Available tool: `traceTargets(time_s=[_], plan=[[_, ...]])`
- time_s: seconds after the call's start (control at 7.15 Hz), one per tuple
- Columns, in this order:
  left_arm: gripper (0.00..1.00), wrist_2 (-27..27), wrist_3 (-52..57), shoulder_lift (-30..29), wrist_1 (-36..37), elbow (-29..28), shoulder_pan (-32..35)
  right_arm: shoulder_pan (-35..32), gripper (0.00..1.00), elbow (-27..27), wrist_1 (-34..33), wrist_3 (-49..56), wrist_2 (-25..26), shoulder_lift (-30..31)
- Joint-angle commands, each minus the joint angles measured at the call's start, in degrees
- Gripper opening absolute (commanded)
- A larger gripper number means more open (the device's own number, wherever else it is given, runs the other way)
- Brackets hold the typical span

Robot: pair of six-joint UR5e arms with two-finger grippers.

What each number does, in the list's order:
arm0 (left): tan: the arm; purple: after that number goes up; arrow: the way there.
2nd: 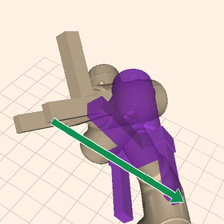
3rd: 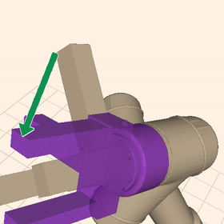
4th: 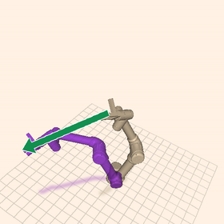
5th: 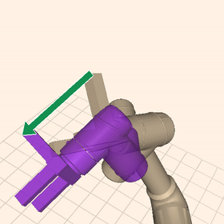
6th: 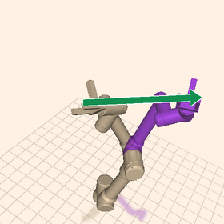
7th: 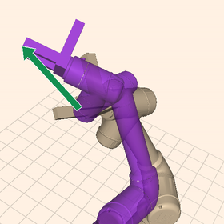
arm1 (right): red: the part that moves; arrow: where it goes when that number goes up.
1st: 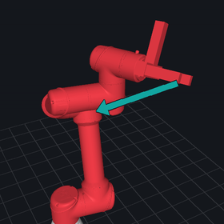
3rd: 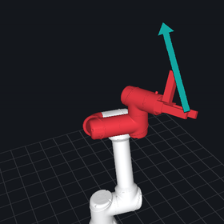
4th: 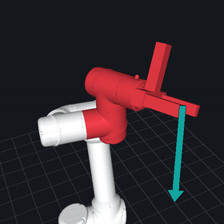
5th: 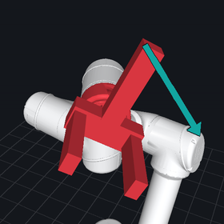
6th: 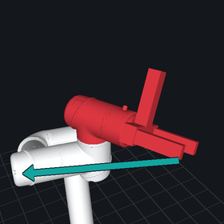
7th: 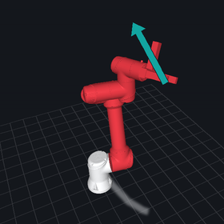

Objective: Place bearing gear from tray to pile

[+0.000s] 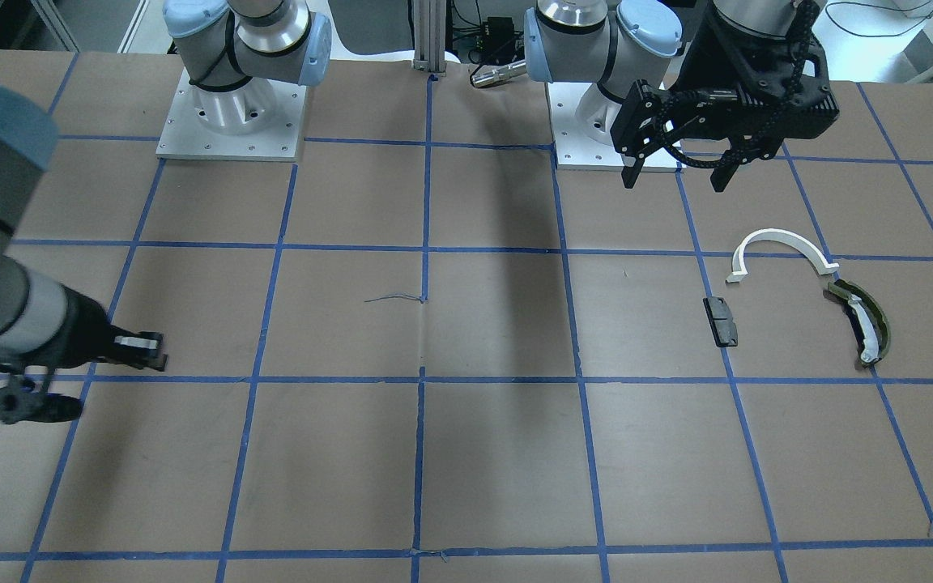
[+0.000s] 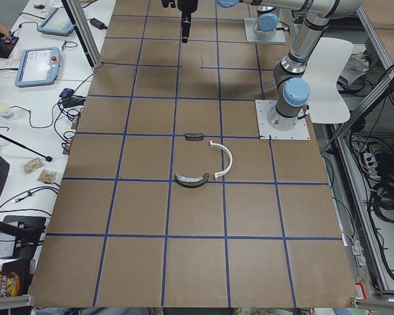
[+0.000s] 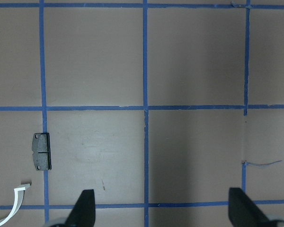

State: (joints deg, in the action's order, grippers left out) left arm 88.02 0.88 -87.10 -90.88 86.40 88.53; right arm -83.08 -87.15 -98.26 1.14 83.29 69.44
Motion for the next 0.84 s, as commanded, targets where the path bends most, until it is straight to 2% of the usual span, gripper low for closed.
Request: traceTargets(time_s=[0.0,0.28,0.56,0.7], plan=[[1.00,-0.04,-0.09,0.00,0.00,0.00,-0.02,-14.86,0.00,-1.09,-4.73,-16.97,-0.76,-0.18],[1.00,-0.04,-0.09,0.00,0.26,-0.09,0.06,-22.19,0.00,-3.72,-5.01,-21.61,-0.94,-0.79],[1.00,-0.04,-0.17,0.00,0.53,-0.09,0.15,-26.24,0.00,-9.76,-11.83,-24.33,-0.85,-2.62],[1.00,-0.04,-0.18,-0.09,0.53,-0.09,0.24,-28.09,0.00,-12.49,-18.66,-26.52,-0.94,-4.29]])
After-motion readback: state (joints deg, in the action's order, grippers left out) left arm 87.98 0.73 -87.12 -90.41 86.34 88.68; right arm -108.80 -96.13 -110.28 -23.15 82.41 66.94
